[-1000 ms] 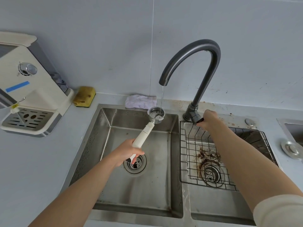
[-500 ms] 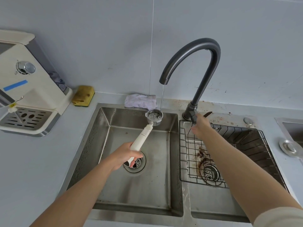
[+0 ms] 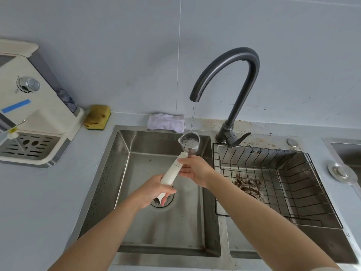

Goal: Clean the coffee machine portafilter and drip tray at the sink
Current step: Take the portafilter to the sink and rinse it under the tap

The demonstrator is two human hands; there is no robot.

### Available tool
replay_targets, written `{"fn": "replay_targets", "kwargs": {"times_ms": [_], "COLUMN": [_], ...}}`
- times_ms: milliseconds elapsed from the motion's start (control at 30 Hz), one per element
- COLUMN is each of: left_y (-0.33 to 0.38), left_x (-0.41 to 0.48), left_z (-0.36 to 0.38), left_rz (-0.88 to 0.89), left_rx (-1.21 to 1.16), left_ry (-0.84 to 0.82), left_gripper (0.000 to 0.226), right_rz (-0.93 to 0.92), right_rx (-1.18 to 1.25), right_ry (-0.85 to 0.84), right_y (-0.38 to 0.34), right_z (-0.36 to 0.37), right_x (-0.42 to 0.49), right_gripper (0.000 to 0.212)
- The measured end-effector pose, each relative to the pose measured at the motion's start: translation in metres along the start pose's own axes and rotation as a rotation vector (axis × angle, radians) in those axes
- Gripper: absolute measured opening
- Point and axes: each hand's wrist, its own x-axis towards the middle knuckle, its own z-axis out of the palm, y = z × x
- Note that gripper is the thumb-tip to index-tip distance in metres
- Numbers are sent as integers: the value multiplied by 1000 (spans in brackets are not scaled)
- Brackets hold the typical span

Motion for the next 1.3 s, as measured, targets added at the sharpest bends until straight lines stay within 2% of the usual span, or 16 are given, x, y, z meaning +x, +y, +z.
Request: {"fn": "replay_targets", "kwargs": {"times_ms": [267,400,867,1300], "left_y": [-3,-3,14,23], "left_x": [-4,-3,10,13], "left_z": [1,1,5,3], "left_rz": [-2,-5,4,78], "left_rx": [-62,-72,40,81], "left_ry": [-42,-48,-52,-18], "left_gripper": [24,19,15,26], "right_rz": [-50,-74,-187,-267], "right_rx": [15,23,41,56], "right_ry": [60,89,160,166], "right_y": [6,4,-8,-13], "right_z": [10,12,2,1], "right_x": [1,-1,-6,-5], "right_gripper": [19,25,15,21]}}
